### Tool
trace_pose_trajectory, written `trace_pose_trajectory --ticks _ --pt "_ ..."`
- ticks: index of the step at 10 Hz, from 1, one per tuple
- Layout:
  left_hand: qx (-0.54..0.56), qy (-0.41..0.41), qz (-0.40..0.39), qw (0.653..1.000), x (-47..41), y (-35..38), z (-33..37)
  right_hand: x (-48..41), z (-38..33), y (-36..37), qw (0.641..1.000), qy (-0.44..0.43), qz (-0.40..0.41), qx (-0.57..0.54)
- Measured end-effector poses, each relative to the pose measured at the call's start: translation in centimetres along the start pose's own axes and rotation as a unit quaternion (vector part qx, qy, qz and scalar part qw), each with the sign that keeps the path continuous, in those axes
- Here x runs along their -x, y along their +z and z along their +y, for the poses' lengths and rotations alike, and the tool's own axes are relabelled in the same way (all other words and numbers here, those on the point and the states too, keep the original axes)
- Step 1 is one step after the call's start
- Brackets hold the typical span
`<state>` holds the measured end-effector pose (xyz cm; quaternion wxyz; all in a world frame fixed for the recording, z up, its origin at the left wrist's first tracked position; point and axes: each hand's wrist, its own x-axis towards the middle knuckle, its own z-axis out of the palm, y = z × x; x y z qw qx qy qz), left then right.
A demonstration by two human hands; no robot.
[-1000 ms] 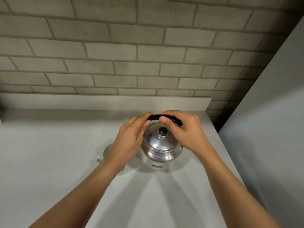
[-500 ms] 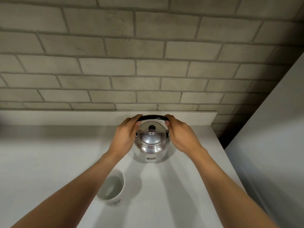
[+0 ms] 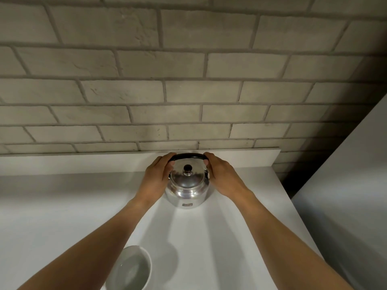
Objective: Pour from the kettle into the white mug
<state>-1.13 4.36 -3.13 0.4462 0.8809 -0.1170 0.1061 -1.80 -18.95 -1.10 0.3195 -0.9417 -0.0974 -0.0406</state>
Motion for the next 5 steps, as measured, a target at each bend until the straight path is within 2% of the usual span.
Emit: trace_pose_trajectory --ticks 3,5 --pt "0.023 -0.004 0.022 0.999 -1.0 0.8 -1.0 -0.3 1.0 0.3 0.999 -0.014 -0.013 -0.029" --pt "0.008 -0.027 -0.006 1.0 -0.9 0.5 -0.5 0.9 1.1 0.1 0.998 0.037 -0.028 -0.042"
